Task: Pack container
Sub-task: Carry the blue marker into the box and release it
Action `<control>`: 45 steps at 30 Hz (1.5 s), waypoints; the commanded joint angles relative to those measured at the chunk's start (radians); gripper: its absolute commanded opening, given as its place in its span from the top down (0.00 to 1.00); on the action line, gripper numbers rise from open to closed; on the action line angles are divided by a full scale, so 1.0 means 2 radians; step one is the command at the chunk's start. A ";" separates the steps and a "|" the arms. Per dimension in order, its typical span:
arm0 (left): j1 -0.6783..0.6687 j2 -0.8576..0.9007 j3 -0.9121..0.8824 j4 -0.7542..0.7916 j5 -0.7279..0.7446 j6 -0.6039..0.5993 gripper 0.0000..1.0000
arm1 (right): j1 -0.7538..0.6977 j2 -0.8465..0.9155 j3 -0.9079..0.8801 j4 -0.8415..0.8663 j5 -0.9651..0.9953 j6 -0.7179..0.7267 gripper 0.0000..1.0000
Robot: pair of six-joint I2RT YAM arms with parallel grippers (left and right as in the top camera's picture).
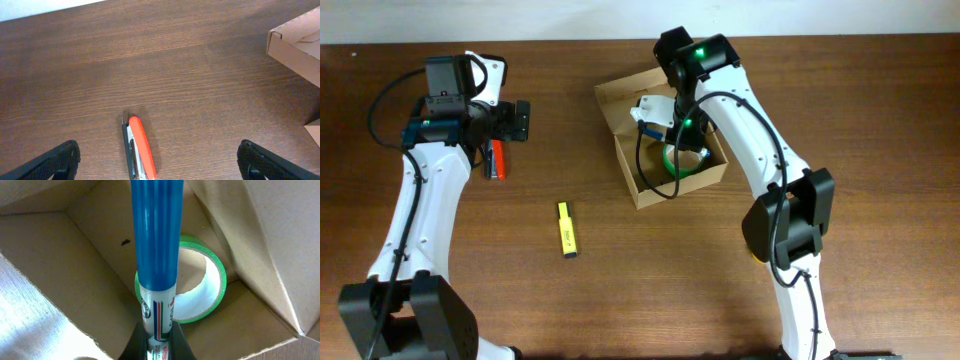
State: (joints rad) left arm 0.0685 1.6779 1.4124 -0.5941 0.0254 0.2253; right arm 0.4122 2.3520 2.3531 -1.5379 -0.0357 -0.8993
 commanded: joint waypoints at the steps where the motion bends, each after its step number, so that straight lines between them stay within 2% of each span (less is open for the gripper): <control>1: 0.000 0.006 0.009 -0.001 0.000 0.008 0.01 | -0.001 0.006 0.003 -0.004 -0.013 -0.018 0.96; 7: 0.000 0.006 0.009 -0.001 0.000 0.008 0.00 | -0.001 0.006 -0.012 -0.006 -0.022 -0.018 0.96; 18: 0.000 0.006 0.009 -0.005 0.000 0.008 0.00 | 0.000 0.006 -0.109 0.010 -0.022 -0.018 0.96; 27: 0.000 0.006 0.009 -0.006 0.000 0.008 0.01 | 0.003 0.006 -0.114 0.023 -0.022 -0.018 0.96; 30: 0.000 0.006 0.009 -0.006 0.000 0.008 0.00 | 0.005 0.006 -0.114 0.027 -0.022 -0.010 0.67; 31: 0.000 0.006 0.009 -0.006 0.000 0.008 0.00 | 0.006 0.006 -0.114 0.028 -0.020 -0.007 0.59; 32: 0.000 0.006 0.009 -0.006 0.000 0.008 0.00 | 0.007 0.006 -0.114 0.029 -0.019 -0.004 0.58; 33: 0.000 0.006 0.009 -0.006 0.000 0.008 0.00 | 0.008 0.006 -0.114 0.030 -0.018 -0.002 0.46; 39: 0.000 0.006 0.009 -0.006 0.000 0.008 0.00 | 0.013 0.005 -0.103 0.031 -0.016 0.018 0.45; 45: 0.000 0.006 0.009 -0.006 0.000 0.008 0.00 | 0.016 -0.022 -0.051 0.040 -0.010 0.084 0.34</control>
State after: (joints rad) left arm 0.0685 1.6779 1.4124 -0.6052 0.0254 0.2249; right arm 0.4324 2.3520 2.1826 -1.4609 -0.0544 -0.8124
